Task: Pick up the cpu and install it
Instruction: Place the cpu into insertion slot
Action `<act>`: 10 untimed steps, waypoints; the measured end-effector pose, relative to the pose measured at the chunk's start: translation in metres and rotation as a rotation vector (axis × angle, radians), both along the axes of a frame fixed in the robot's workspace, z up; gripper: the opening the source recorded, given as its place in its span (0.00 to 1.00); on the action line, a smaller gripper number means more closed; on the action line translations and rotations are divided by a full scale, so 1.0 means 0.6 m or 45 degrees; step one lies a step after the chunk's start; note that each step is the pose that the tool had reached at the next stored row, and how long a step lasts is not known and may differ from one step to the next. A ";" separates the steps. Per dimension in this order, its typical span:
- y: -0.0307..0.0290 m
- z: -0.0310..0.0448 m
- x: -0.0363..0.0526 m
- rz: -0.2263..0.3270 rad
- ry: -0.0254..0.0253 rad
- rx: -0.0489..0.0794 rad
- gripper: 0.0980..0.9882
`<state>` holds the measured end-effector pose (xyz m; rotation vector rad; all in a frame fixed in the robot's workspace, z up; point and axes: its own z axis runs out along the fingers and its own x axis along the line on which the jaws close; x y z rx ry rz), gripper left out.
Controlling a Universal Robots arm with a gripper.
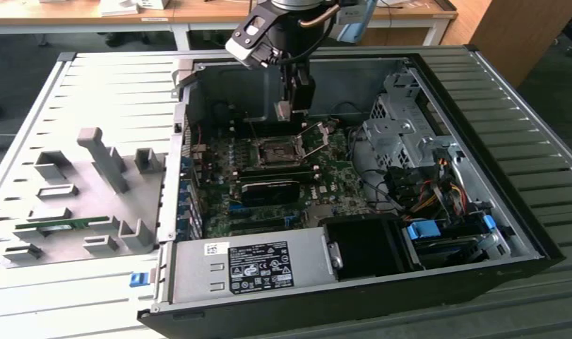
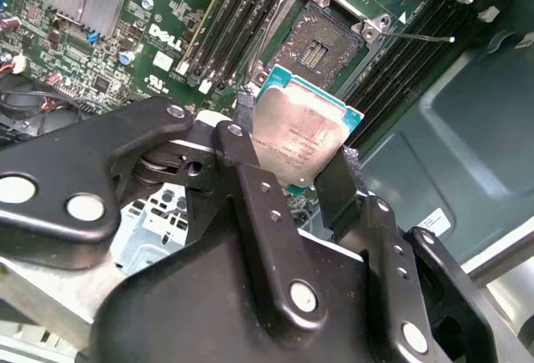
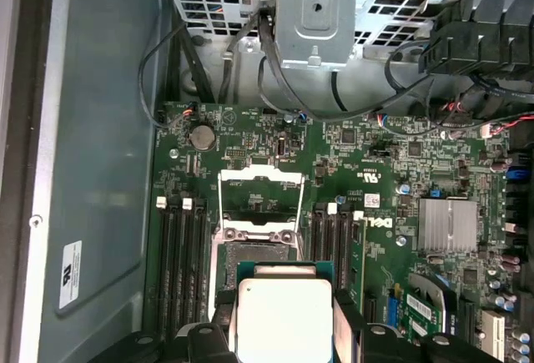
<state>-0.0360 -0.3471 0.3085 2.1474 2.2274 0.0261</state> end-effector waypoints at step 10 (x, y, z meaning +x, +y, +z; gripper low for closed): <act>0.0000 -0.003 0.000 0.000 -0.0002 -0.004 0.50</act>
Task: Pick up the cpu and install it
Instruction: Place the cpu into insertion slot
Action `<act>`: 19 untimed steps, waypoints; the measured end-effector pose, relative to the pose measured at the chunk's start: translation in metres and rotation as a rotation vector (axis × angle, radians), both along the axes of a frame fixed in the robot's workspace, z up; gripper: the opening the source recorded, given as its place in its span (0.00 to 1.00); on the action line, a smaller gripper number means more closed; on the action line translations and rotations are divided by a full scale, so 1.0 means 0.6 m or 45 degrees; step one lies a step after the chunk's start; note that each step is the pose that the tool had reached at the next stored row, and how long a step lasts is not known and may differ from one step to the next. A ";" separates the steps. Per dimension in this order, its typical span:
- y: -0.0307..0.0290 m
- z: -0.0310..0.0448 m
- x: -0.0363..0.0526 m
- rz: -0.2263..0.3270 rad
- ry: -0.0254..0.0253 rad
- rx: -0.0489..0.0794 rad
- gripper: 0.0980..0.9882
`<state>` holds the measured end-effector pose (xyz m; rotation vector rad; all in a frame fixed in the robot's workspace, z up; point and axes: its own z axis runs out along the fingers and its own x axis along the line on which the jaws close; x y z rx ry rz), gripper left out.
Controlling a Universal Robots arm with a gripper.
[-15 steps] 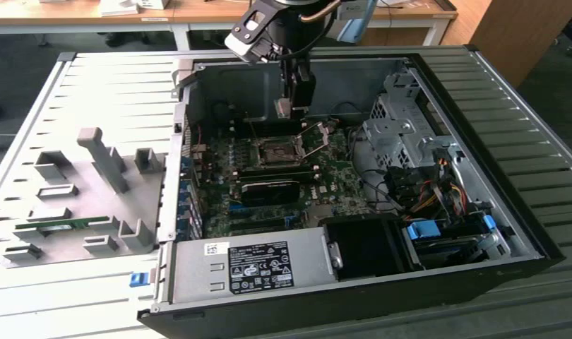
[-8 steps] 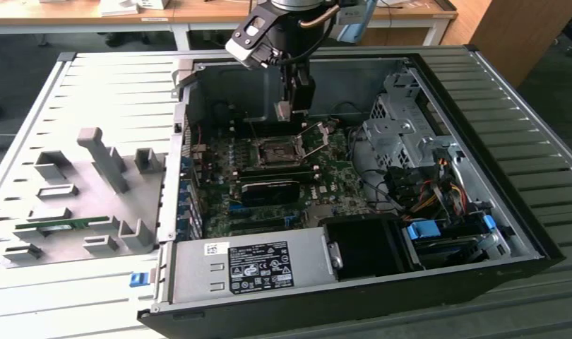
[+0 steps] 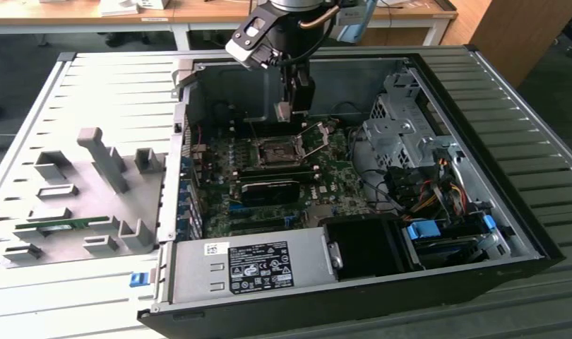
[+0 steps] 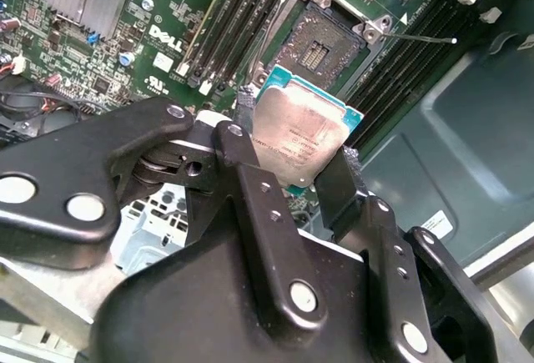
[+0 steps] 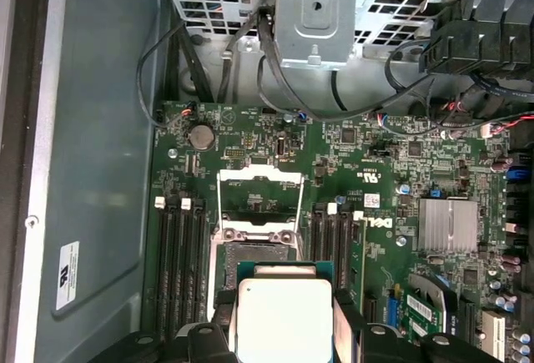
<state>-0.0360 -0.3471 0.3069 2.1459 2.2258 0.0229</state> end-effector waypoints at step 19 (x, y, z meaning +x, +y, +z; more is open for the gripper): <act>0.0000 -0.009 0.000 0.000 0.0001 -0.001 0.50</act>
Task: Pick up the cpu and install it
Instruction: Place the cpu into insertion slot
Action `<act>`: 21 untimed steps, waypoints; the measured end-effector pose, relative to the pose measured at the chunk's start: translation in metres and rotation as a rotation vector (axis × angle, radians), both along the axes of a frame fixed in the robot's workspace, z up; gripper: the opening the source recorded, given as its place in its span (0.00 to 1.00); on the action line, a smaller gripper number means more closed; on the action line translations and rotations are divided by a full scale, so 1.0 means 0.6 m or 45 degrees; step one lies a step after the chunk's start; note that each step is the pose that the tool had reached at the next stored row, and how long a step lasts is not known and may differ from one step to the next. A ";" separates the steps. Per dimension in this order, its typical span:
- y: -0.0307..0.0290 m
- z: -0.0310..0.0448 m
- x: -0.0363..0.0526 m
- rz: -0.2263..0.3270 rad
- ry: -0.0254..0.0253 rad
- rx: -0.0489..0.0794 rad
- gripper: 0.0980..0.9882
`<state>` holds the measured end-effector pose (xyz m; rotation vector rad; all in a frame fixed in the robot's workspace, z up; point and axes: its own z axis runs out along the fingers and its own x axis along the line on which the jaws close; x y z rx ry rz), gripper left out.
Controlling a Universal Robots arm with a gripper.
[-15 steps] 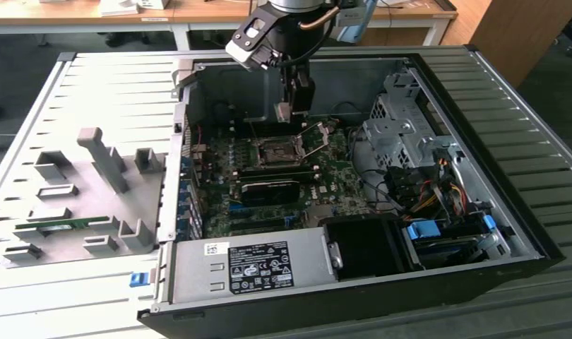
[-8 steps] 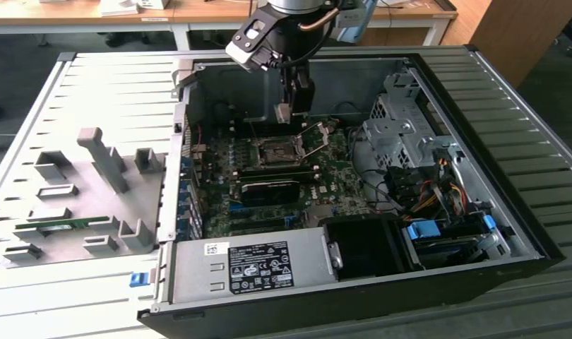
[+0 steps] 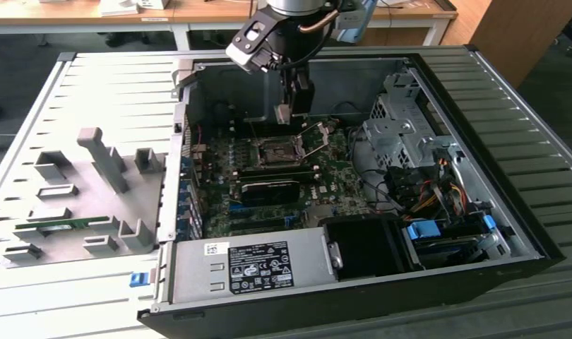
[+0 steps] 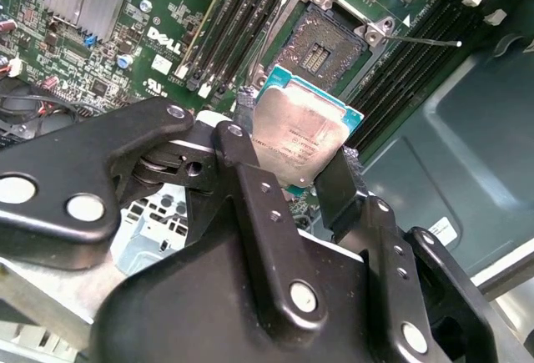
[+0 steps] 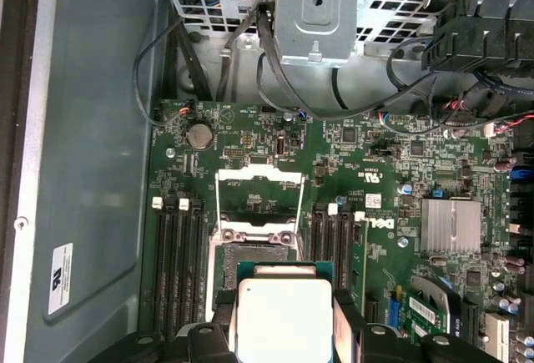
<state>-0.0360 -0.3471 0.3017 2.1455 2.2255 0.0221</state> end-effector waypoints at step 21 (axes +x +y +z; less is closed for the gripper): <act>0.0007 -0.010 0.000 0.000 0.0000 0.000 0.50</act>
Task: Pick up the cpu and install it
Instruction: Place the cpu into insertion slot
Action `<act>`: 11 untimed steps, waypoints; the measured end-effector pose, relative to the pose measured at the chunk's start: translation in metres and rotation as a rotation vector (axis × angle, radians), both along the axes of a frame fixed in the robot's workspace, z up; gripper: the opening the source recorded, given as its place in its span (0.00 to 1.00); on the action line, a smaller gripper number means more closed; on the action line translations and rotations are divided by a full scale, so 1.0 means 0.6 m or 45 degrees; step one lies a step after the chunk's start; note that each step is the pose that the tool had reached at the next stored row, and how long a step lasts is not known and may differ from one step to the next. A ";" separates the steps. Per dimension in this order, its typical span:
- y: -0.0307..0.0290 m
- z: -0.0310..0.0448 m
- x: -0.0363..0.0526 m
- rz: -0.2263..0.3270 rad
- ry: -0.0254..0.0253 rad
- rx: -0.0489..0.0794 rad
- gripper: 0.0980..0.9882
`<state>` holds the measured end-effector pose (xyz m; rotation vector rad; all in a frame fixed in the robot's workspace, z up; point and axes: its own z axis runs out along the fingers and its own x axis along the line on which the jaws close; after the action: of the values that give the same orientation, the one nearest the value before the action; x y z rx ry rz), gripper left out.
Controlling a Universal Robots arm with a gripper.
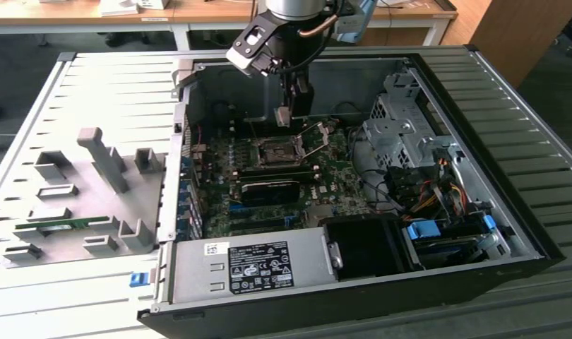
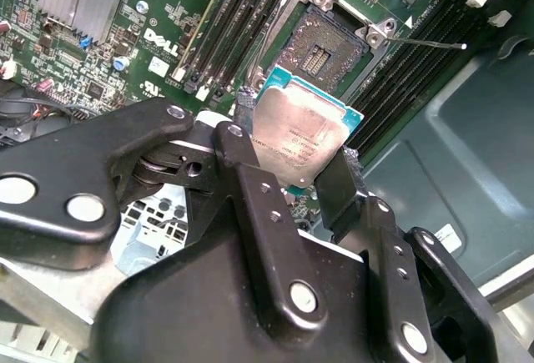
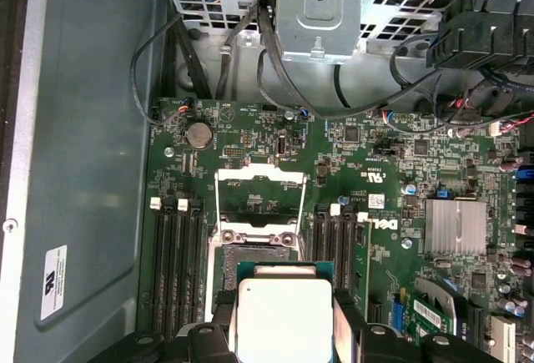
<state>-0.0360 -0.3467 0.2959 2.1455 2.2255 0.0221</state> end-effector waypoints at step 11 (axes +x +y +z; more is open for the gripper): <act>0.0002 -0.017 0.000 0.000 0.0000 0.000 0.50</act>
<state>-0.0360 -0.3466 0.2860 2.1455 2.2256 0.0221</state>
